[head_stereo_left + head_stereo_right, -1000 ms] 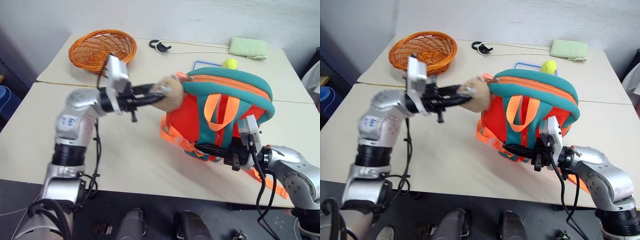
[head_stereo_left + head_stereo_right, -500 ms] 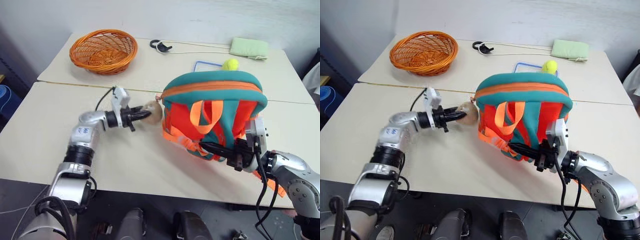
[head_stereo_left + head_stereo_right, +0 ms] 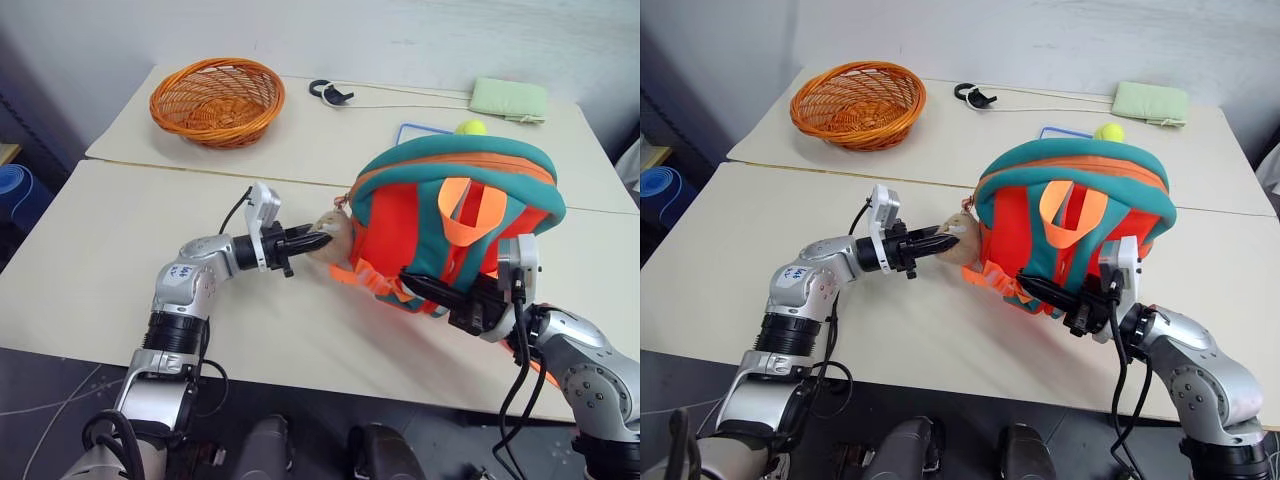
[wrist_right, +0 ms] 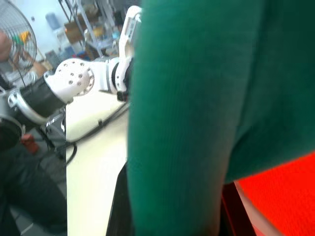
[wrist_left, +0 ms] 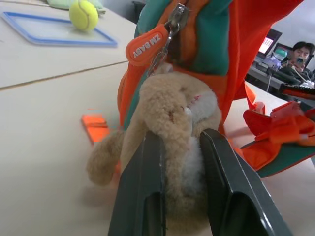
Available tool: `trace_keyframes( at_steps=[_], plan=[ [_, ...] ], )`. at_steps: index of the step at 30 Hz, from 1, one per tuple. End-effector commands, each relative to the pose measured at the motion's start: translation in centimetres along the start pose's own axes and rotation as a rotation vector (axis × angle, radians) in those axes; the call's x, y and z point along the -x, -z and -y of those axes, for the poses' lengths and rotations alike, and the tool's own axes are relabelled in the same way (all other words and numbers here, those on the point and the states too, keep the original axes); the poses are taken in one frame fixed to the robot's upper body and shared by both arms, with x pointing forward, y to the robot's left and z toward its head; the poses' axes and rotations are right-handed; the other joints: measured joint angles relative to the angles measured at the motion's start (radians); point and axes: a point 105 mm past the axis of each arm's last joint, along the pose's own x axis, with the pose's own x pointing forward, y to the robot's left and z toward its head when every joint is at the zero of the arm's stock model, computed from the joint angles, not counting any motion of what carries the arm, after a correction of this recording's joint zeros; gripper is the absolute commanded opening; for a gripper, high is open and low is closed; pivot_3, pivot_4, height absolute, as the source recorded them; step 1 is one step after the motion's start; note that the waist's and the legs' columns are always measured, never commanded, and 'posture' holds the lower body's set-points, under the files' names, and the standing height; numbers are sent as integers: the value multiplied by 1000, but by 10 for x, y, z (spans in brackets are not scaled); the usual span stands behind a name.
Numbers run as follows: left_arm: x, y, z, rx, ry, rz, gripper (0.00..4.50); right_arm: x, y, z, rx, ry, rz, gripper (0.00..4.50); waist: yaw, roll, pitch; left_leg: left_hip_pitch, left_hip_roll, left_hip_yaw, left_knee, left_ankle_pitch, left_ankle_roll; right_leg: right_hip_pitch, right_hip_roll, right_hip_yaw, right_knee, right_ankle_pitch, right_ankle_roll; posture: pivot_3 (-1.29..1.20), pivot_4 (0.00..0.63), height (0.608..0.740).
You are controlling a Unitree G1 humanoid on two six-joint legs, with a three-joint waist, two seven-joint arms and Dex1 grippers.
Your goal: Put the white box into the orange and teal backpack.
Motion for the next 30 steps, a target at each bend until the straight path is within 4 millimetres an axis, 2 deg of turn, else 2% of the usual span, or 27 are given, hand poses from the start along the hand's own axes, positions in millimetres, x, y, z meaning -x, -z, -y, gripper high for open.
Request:
trace_keyframes(
  at_steps=[1,3,5,6,8,12,15,16,19,21,23,25,28,30],
  plan=[
    [-8,3,8,-71,17,-33,665,1,-11,-1,16,21,73,0,3,0,0,0,0,0,0,0,0,0,0,0,0,0,0,0,150,740],
    [-9,11,10,-106,16,-66,665,2,-8,2,32,40,67,0,5,0,0,0,0,0,0,0,0,0,0,0,0,0,0,0,150,740],
    [0,16,7,-155,-11,-91,1372,5,-4,9,96,86,43,0,6,0,0,0,0,0,0,0,0,0,0,0,0,0,0,0,150,740],
    [8,16,5,-165,-22,-82,1498,8,-1,12,96,106,28,0,5,0,0,0,0,0,0,0,0,0,0,0,0,0,0,0,150,740],
    [27,14,2,-185,-39,-81,2079,15,3,11,137,98,-23,700,4,0,0,0,0,1,-1,0,0,0,0,0,-1,0,0,0,150,740],
    [74,6,-5,-222,-87,-92,3364,37,-6,8,206,117,-68,2031,-11,1,0,1,1,2,-2,0,-1,-1,1,1,0,0,0,0,150,740],
    [113,-2,-6,-296,-139,-101,4313,70,-16,12,232,175,-151,3072,-15,1,1,1,1,1,-2,0,0,-1,0,1,-1,0,0,0,150,740],
    [124,-1,-5,-316,-151,-115,4479,82,-19,15,241,201,-179,3349,-16,1,1,1,1,1,-2,0,0,0,0,1,-2,0,0,0,150,740],
    [147,0,1,-337,-180,-131,4500,107,-24,20,273,257,-236,4397,-18,2,0,2,1,1,-3,-1,1,2,-1,1,-7,0,0,0,150,740],
    [162,9,9,-372,-207,-191,4500,128,-25,29,327,302,-296,4461,-18,2,0,2,1,1,-3,-2,1,2,-2,2,-9,0,0,0,150,740],
    [177,19,17,-398,-258,-227,4500,151,-32,52,514,409,-325,4461,-20,2,0,2,1,2,-3,-3,3,2,-3,3,-9,0,0,0,150,740],
    [183,24,22,-417,-296,-247,4500,163,-33,68,610,469,-327,4461,-26,2,0,2,1,3,-3,-4,3,2,-3,4,-10,0,0,0,150,740],
    [188,27,25,-415,-338,-248,4500,166,-21,74,612,420,-359,4461,-24,3,1,3,1,4,-3,-4,3,1,-2,4,-9,0,0,0,150,740],
    [190,27,24,-415,-356,-247,4500,160,-13,74,595,373,-363,4461,-20,6,0,4,1,4,-4,-3,3,1,-2,4,-8,0,0,0,150,740]
  ],
)
